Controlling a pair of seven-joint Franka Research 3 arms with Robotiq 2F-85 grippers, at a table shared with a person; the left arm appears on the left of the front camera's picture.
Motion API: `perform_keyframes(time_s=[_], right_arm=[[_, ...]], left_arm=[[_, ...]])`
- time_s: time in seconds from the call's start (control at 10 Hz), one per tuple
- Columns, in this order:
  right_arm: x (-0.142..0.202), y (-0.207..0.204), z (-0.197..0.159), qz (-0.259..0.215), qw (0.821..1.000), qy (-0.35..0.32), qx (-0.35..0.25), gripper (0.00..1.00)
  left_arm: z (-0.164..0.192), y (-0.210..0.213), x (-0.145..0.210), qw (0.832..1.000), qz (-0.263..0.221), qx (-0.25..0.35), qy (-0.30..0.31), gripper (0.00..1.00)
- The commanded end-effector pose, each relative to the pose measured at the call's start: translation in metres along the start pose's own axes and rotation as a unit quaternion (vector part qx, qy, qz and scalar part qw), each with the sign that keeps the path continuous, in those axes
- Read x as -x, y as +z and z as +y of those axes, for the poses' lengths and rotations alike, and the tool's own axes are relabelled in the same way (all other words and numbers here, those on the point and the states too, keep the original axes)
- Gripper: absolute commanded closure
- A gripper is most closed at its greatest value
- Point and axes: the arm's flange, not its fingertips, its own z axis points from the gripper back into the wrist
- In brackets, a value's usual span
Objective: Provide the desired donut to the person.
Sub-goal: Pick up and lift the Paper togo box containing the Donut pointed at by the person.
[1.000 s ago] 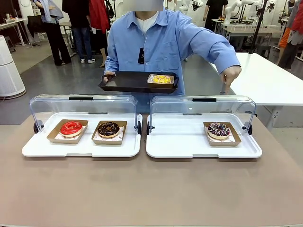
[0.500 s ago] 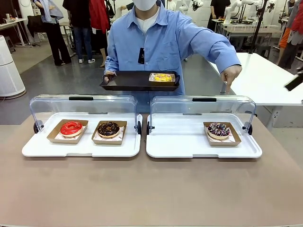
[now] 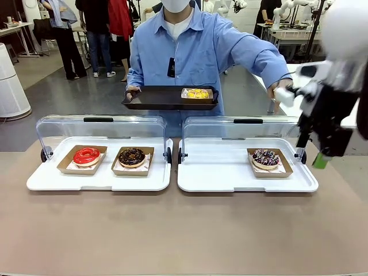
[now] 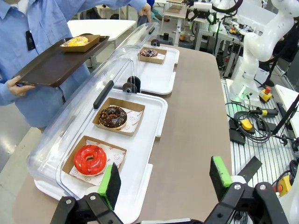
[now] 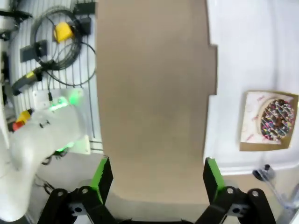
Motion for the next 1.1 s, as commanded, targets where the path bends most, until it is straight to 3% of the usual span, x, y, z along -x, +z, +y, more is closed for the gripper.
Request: perform_keyframes(time_s=[0.0, 0.2, 0.6, 0.7, 1.0], right_arm=[[-0.012, -0.03, -0.013, 0.038, 0.999, -0.007, 0.037, 0.0], [-0.022, -0.049, -0.026, 0.039, 0.995, -0.007, 0.092, 0.0], [0.001, -0.056, -0.039, -0.018, 0.994, 0.0, 0.103, 0.0], [-0.014, -0.052, -0.036, 0.015, 0.995, -0.003, 0.096, 0.0], [-0.014, -0.052, -0.036, 0.015, 0.995, -0.003, 0.096, 0.0]], left_arm=[[-0.001, 0.001, 0.001, 1.0, -0.009, 0.0, -0.011, 0.0], [-0.001, 0.001, 0.001, 1.0, -0.009, 0.0, -0.011, 0.0], [-0.001, 0.001, 0.001, 1.0, -0.009, 0.0, -0.011, 0.0], [-0.001, 0.001, 0.001, 1.0, -0.009, 0.0, -0.011, 0.0], [-0.001, 0.001, 0.001, 1.0, -0.009, 0.0, -0.011, 0.0]])
